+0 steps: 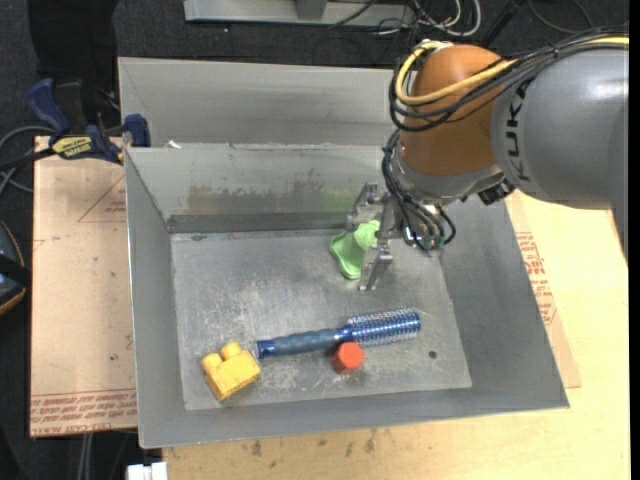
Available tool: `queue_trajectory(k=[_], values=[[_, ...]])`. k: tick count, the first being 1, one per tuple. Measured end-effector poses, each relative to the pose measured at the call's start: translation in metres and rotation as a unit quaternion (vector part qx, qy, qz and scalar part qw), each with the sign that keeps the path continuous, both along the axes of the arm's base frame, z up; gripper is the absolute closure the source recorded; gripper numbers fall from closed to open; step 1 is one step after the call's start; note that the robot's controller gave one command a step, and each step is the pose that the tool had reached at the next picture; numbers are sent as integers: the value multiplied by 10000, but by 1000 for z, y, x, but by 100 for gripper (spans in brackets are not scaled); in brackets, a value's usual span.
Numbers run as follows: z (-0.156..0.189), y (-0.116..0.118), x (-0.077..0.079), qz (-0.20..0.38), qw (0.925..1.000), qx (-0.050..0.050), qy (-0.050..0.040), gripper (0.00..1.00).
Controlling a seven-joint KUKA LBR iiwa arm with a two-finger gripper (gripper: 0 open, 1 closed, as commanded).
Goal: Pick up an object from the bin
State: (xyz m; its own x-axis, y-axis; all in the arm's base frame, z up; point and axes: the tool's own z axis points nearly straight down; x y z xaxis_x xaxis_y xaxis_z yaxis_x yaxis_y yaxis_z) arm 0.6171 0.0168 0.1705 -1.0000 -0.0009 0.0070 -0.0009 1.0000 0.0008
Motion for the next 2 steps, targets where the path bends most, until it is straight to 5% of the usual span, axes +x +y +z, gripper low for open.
queue_trajectory(k=[1, 2], values=[[-64, -16, -48, 1393, 9902, 3, -121, 0], [-38, -47, -63, 1392, 9902, -3, -64, 0]])
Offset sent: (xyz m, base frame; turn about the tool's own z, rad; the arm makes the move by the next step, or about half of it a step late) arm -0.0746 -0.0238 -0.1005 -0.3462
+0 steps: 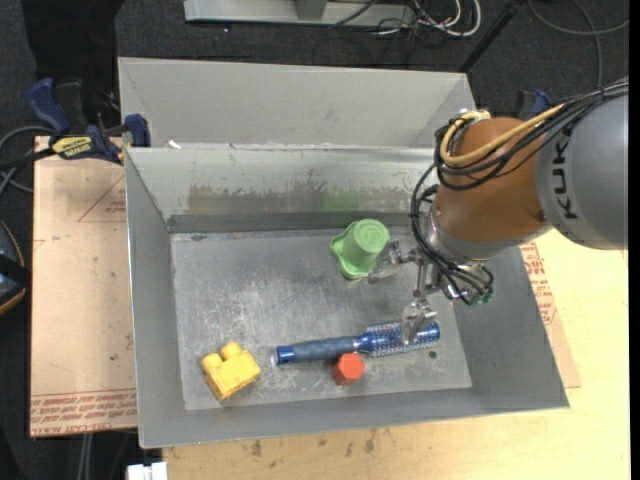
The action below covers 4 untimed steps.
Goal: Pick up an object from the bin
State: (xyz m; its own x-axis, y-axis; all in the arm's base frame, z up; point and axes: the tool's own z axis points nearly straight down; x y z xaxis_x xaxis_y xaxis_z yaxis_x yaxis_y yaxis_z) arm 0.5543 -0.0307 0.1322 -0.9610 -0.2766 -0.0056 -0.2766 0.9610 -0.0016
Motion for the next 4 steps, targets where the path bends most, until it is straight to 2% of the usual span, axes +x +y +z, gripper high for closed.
queue_trajectory(k=[1, 2, 3, 4], values=[[-10, -22, -14, -155, 9999, 4, 29, 0], [-58, -8, -14, -167, 9999, 7, -6, 0], [-55, -8, -12, -166, 9999, 3, 10, 0], [-53, -8, -10, -167, 9999, 6, -27, 100]])
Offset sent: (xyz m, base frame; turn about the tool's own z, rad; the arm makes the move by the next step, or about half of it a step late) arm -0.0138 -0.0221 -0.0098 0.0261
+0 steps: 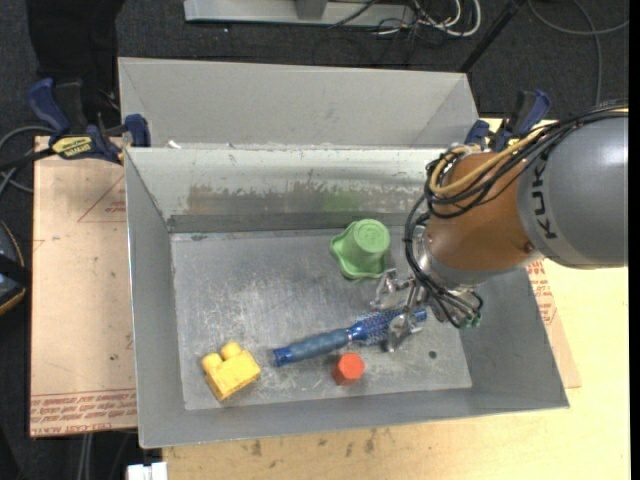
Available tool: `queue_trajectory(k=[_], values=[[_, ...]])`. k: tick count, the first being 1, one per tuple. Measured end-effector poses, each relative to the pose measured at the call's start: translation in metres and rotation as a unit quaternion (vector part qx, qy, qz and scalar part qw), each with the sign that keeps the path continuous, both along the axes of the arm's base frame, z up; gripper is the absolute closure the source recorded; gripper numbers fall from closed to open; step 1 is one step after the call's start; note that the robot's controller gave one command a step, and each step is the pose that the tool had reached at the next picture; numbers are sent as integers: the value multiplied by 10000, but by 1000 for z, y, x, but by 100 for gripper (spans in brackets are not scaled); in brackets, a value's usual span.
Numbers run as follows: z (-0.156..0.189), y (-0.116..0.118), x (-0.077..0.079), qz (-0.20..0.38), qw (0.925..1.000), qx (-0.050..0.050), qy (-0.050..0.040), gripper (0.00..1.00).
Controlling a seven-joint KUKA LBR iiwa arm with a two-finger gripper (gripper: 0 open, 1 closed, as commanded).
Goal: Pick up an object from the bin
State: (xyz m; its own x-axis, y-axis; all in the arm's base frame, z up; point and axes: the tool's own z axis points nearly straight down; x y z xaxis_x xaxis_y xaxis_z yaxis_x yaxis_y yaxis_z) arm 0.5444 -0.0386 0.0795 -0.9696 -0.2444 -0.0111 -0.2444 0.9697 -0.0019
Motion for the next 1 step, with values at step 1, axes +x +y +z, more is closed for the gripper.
queue_trajectory(k=[1], values=[[14, 1, 1, 1, 10000, 0, 37, 100]])
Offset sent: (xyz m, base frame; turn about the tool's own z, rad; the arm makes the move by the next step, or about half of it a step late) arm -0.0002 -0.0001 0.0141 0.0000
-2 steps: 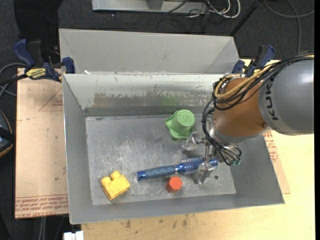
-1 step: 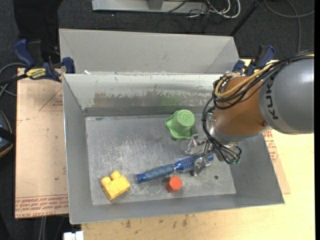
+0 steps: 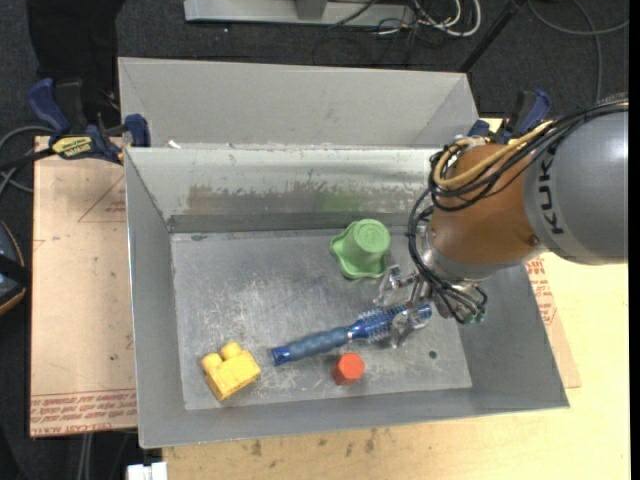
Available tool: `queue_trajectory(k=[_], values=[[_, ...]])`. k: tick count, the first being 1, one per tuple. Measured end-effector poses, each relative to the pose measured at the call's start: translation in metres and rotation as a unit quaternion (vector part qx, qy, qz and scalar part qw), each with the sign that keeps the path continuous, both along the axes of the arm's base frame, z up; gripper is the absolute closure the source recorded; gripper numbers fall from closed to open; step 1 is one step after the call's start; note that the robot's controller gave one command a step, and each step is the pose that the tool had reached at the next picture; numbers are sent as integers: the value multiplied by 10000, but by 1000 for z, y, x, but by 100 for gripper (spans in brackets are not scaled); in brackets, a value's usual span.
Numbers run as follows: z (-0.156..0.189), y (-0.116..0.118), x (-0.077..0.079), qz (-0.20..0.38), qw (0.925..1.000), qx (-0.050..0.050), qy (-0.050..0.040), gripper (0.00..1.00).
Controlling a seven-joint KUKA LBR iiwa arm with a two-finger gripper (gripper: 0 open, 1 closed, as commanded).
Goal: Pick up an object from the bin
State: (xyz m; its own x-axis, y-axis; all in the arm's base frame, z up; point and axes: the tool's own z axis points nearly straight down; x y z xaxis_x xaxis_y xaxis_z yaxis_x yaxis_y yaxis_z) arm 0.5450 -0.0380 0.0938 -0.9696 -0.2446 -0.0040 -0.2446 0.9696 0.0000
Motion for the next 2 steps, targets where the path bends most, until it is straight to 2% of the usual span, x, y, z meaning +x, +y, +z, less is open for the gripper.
queue_trajectory(k=[2], values=[[29, 1, 1, 0, 10000, -1, 4, 100]])
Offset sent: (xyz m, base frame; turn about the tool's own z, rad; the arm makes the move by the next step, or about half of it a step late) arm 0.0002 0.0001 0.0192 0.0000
